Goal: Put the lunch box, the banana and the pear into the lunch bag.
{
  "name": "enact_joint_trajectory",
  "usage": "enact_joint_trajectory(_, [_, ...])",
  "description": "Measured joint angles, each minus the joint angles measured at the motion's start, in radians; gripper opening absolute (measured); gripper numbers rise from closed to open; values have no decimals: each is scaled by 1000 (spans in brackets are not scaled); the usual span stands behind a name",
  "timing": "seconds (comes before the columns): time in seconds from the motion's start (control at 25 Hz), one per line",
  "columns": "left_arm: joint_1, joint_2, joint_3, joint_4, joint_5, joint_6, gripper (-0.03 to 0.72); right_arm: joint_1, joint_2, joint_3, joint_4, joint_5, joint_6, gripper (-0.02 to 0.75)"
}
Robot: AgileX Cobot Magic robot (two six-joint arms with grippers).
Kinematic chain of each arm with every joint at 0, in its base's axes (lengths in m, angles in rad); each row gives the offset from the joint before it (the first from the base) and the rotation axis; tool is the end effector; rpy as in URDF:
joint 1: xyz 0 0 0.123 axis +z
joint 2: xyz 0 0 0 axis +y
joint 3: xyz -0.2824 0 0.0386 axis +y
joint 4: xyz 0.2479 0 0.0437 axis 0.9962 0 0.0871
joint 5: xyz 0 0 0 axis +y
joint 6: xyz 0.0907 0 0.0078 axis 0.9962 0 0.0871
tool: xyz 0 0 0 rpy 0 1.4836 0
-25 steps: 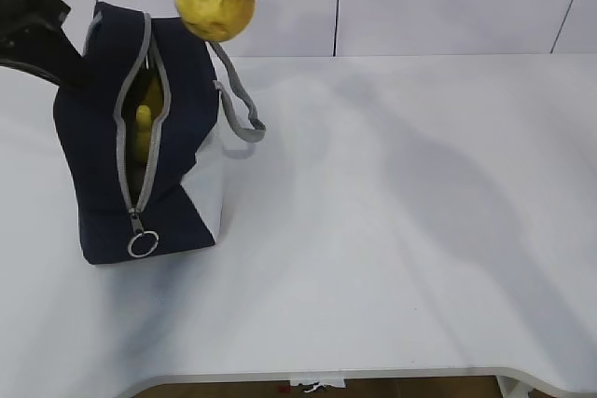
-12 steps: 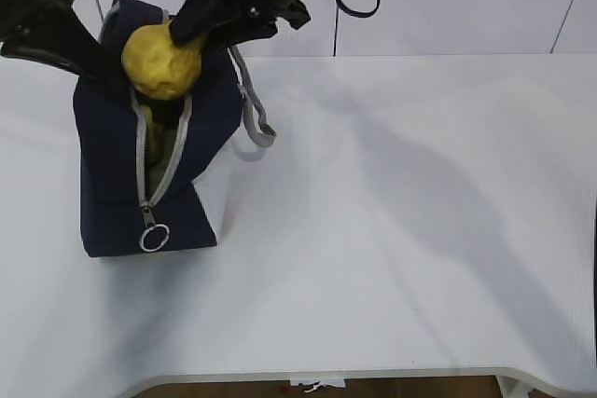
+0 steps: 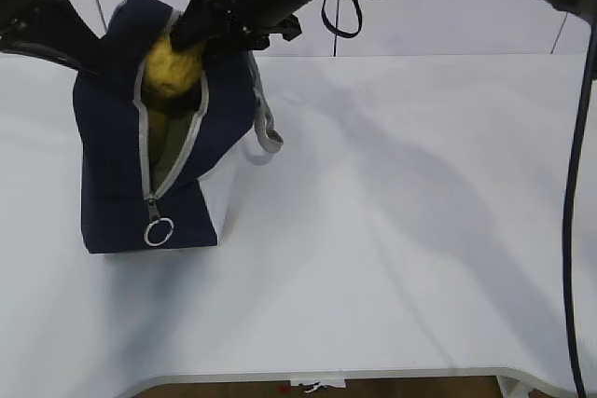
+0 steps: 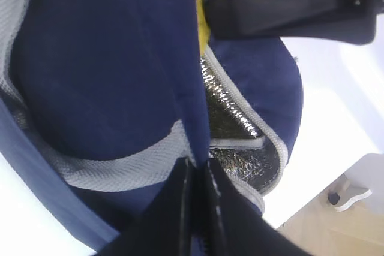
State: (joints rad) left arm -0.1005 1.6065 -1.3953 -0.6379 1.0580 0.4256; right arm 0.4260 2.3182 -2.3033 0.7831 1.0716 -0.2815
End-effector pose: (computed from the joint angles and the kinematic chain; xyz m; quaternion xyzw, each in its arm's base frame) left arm 0.3301 -0.0808 0.3258 0.1475 0.9252 -0.2642 0.2292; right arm 0.4468 0.2647 0.2905 -0.2314 0.8599 0.3908 0.2329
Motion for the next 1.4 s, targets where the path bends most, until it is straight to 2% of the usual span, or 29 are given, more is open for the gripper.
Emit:
enact_joint_trajectory(0.24, [0,0,0,-8,0,0,-3,2,0,0,13,5,-2,497])
enact_joint_trajectory(0.36, [0,0,0,-8,0,0,-3,2,0,-16,-19,64,-2,545])
enact_joint_trajectory(0.8, [0,0,0,8,0,0,-3,2,-46,-60,-343,146,62,558])
enact_joint_trajectory(1.16, [0,0,0,10,0,0,-3,2,-40,-8,-359,131,78,555])
enact_joint_trajectory(1.4, [0,0,0,12,0,0,-3,2,-8,-6,-303,116,78,554])
